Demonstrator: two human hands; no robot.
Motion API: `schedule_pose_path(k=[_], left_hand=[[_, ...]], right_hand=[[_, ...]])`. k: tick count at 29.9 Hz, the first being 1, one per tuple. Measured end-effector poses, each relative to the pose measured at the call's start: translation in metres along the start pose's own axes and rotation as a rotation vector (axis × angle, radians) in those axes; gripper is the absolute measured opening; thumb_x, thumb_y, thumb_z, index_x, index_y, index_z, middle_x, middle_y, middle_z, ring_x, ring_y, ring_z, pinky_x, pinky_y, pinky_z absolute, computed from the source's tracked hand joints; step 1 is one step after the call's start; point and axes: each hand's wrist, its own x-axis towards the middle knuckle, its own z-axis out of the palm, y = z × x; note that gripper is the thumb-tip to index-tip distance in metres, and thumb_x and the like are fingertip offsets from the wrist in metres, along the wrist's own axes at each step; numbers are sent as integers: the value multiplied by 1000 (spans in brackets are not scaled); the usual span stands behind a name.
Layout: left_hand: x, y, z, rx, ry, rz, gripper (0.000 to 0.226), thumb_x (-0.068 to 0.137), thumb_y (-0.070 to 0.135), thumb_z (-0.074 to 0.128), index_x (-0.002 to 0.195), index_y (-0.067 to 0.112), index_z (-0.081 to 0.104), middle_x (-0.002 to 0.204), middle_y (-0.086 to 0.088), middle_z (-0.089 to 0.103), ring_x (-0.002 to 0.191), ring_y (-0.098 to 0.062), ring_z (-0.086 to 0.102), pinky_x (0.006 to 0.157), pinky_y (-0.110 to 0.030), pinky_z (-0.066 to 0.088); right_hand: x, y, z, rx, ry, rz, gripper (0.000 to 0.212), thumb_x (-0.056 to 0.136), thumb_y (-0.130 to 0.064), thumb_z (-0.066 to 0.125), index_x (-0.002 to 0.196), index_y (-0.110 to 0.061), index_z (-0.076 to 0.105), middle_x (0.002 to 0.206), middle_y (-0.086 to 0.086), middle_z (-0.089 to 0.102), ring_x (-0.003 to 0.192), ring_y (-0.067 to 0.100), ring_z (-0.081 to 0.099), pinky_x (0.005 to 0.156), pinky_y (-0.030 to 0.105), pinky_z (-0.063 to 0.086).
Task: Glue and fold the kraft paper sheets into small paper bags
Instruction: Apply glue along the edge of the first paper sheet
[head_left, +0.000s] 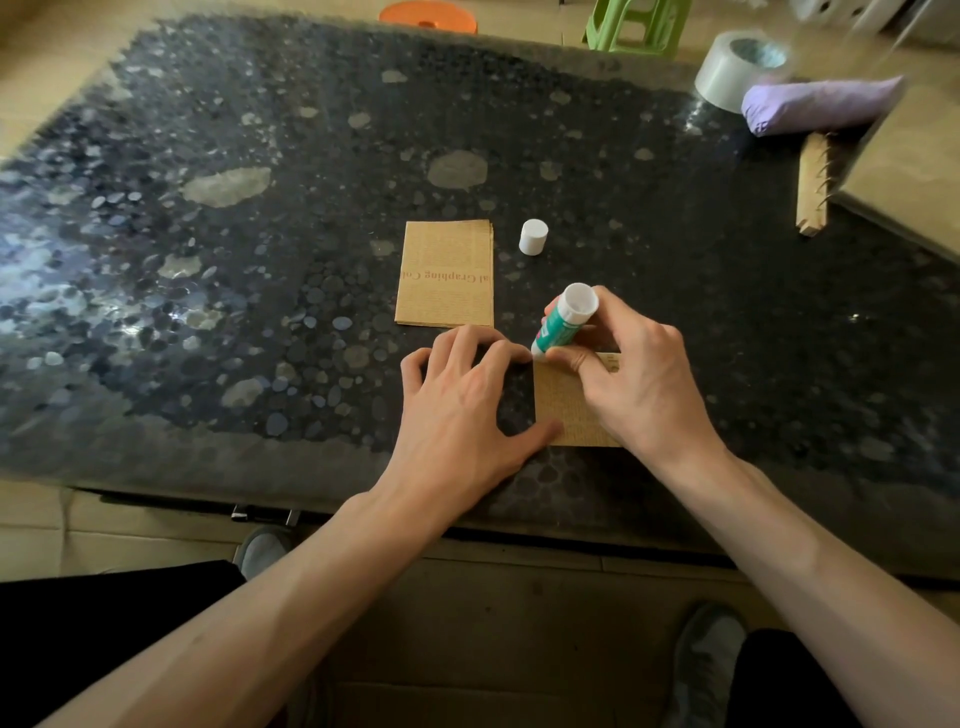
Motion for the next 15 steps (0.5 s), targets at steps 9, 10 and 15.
schedule_pose_path(k=[9,10,15], left_hand=[[0,0,0,13,-5,6,64,79,69,68,132,34,55,135,10,45,134,-12,35,111,-37,20],[0,0,-1,11,-4,9,65,79,69,68,132,34,55,135,10,45,134,-12,35,111,-37,20],[1,-2,-2,4,-8,10,65,79,69,69,133,36,55,135,11,44,133,-11,34,110,-35,20]], right_hand=[[-4,3,-7,218,79,33,28,96,-14,73,122,-18,64,114,-17,70,111,-2,67,97,21,55],[-5,3,-10,234,64,41,30,96,-15,73,124,-20,63,114,-19,69,112,-3,66,97,19,54],[-11,3,-20,213,-93,71,31,96,-24,72,125,-25,61,115,-17,68,112,0,65,94,18,53]])
